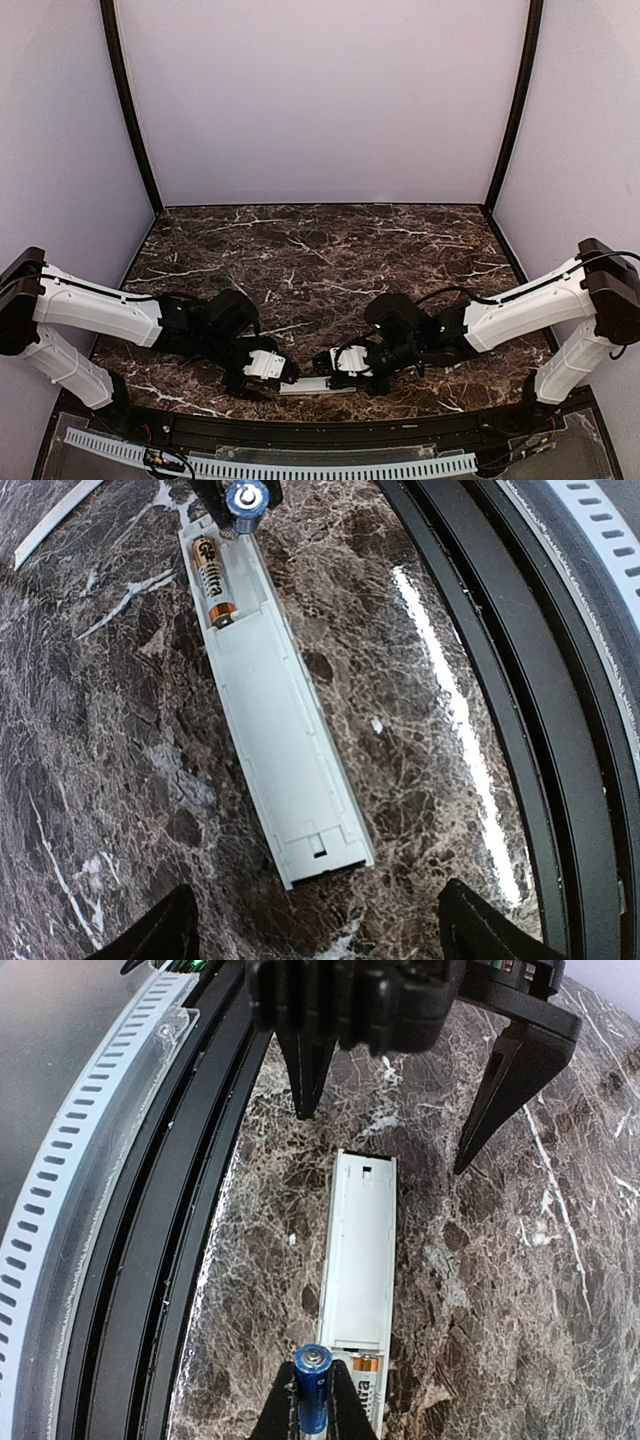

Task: Load the batteries into the remote control
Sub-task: Place the battery in the battery compartment.

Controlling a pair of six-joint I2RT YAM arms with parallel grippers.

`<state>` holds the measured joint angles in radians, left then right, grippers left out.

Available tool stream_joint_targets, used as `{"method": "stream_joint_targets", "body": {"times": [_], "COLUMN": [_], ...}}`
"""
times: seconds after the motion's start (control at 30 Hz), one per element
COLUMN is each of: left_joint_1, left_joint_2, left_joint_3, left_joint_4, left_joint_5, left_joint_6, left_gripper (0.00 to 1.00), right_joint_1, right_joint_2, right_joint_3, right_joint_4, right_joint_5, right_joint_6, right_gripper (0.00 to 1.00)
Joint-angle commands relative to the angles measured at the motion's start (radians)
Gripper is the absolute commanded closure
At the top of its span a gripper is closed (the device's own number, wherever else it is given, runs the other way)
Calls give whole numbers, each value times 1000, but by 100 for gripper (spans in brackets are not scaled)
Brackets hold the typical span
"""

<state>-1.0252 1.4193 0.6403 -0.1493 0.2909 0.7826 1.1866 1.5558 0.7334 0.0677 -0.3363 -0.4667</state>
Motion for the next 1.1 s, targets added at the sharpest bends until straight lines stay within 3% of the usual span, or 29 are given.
{"method": "stream_joint_targets", "body": {"times": [0.0,0.2,0.63,1.07], "left_joint_1": [-9,-13,-14,-13], "left_joint_2": [-2,18,25,30], "left_joint_3": [17,28,28,27], "left_joint_4": [-24,-27,-22,-16], "left_joint_5": [-18,-29,-35,-42], "left_joint_6": [5,3,4,2], "left_gripper": [18,18,19,17], "right_joint_1": [2,0,-14,-60], "right_joint_2": [32,47,6,64], "right_joint_3": [-10,-6,42,53], "right_joint_4": [33,14,-19,-20], "right_joint_5": [-6,40,-13,-56], "right_joint_6": [-16,-41,-101,-150], "right_gripper": [100,100,100,100]}}
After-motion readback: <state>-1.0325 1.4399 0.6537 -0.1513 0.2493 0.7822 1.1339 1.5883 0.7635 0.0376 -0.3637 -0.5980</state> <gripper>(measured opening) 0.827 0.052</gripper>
